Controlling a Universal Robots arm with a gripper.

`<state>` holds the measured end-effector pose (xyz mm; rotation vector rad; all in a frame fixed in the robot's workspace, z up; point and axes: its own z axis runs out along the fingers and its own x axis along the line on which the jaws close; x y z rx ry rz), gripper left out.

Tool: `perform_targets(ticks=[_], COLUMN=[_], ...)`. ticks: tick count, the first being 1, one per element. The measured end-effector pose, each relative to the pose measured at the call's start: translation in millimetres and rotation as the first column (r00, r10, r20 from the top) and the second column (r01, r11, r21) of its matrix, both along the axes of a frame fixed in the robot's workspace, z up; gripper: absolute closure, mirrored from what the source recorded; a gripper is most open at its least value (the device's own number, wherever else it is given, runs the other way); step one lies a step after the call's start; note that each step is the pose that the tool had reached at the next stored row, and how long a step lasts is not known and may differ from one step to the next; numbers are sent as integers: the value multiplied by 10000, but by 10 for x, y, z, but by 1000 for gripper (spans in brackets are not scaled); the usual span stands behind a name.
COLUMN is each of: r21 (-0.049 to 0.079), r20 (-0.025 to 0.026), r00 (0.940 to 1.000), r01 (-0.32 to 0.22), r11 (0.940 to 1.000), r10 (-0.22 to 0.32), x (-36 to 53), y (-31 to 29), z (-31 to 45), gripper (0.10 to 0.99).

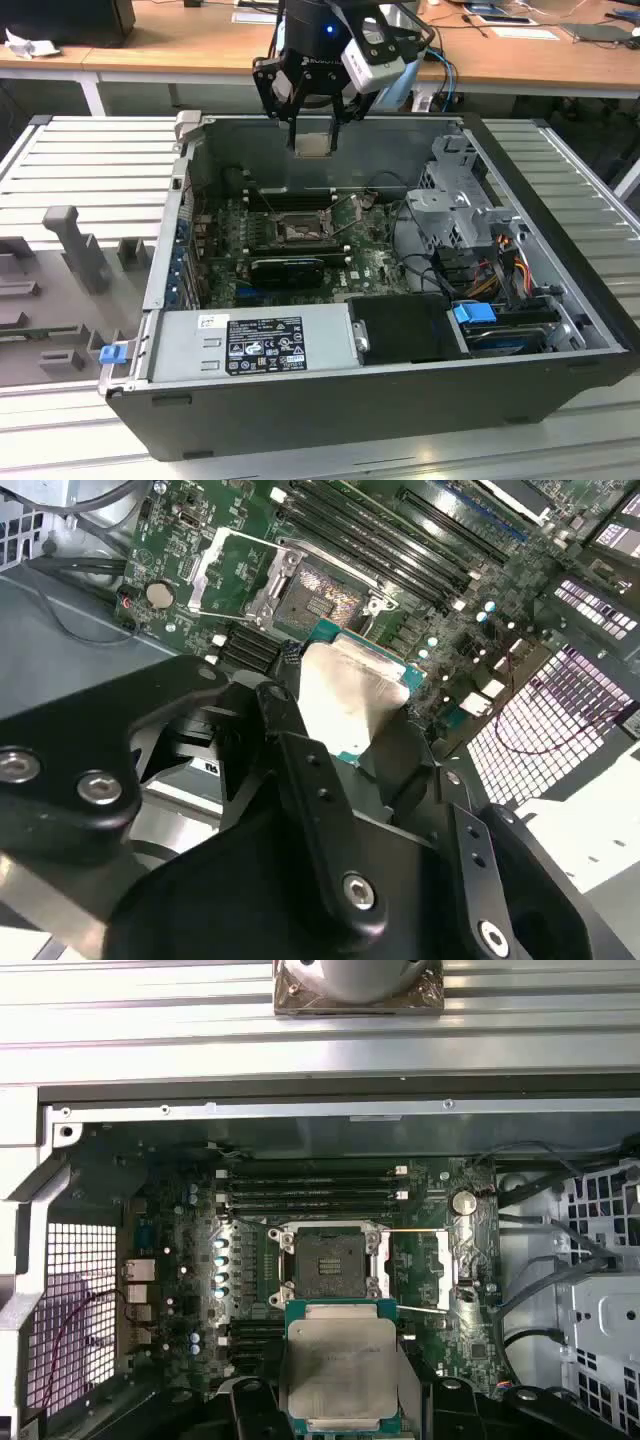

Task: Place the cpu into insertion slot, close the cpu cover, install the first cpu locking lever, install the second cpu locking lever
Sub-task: 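Place the cpu into insertion slot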

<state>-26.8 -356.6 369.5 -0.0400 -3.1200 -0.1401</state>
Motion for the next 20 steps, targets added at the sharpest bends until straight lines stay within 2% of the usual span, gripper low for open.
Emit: perform_targets(ticks=[1, 6, 12, 18, 20], r21=[0, 0, -17, -17, -16], r20=[0, 0, 1, 2, 2], r00=[10000, 9946, 9908, 9683, 9558], r01=[8, 1039, 1356, 2500, 2941], r11=[10000, 9946, 9908, 9683, 9558], r10=[-8, -1039, -1356, -2500, -2941], x=[0, 0, 0, 0, 0], y=[0, 0, 0, 0, 0], z=[0, -2, -66, -77, -83], gripper=[561, 561, 561, 561, 561])
